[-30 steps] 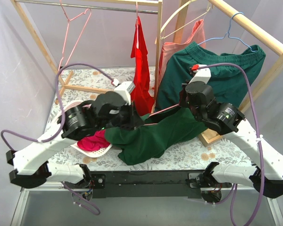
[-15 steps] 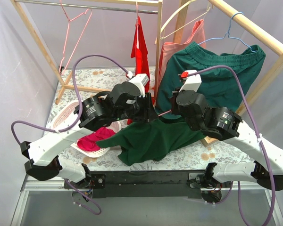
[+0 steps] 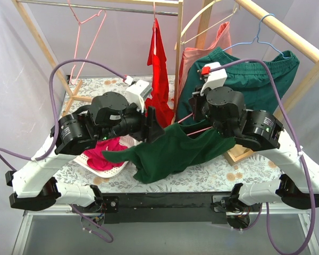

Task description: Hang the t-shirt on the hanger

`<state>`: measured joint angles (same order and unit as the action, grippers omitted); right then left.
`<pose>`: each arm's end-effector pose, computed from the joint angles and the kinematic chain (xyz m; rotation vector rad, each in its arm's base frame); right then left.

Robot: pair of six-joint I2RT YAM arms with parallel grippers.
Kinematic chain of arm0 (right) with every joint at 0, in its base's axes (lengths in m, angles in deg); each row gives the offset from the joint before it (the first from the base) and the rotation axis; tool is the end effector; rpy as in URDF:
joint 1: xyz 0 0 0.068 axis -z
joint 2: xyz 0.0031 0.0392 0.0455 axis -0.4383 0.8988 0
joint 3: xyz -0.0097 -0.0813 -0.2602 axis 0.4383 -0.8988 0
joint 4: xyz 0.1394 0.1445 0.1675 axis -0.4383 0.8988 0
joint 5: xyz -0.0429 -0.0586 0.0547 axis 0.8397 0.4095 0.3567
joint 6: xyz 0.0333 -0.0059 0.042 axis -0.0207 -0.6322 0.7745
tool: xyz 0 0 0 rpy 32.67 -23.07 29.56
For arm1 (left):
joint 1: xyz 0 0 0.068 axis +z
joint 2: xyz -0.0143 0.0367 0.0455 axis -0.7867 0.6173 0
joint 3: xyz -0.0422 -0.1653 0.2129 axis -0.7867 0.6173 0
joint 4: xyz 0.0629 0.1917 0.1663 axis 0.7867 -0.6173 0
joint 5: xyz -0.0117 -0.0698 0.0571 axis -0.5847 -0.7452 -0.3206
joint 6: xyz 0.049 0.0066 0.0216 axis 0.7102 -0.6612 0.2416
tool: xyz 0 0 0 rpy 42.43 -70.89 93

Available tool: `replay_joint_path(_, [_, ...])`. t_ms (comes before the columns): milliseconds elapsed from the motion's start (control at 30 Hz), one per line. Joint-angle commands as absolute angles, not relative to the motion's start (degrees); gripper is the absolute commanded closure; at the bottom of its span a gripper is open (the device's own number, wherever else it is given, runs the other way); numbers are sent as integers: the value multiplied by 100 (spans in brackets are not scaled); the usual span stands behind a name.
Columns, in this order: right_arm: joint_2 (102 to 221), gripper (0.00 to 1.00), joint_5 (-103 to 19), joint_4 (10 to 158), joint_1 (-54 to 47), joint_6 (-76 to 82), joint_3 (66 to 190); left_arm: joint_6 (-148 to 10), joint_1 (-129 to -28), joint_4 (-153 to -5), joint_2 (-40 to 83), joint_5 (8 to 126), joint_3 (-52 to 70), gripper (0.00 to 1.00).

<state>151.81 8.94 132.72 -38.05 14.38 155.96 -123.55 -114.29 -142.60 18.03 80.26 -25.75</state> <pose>0.1126 0.1759 0.5141 -0.2144 1.7937 0.3218 0.0961 -0.1770 0.5063 -0.1345 2.2901 -1.2418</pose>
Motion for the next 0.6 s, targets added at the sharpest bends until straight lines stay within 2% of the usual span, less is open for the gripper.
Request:
replay_joint_path(0, [15187, 99, 100, 13078, -3834, 985, 15628, -11609, -11411, -14827, 1586, 7927, -1985, 55])
replay_joint_path(233, [15195, 99, -157, 13025, -3834, 1038, 15408, -11424, -11411, -14581, 1365, 7189, -1228, 55])
replay_joint_path(433, [15363, 99, -271, 13007, -3834, 994, 15478, -11485, -11411, -14239, 1155, 7056, -473, 55])
replay_joint_path(567, [15406, 99, -420, 12893, -3834, 1011, 15425, -11486, -11411, -13896, 926, 7135, -51, 69])
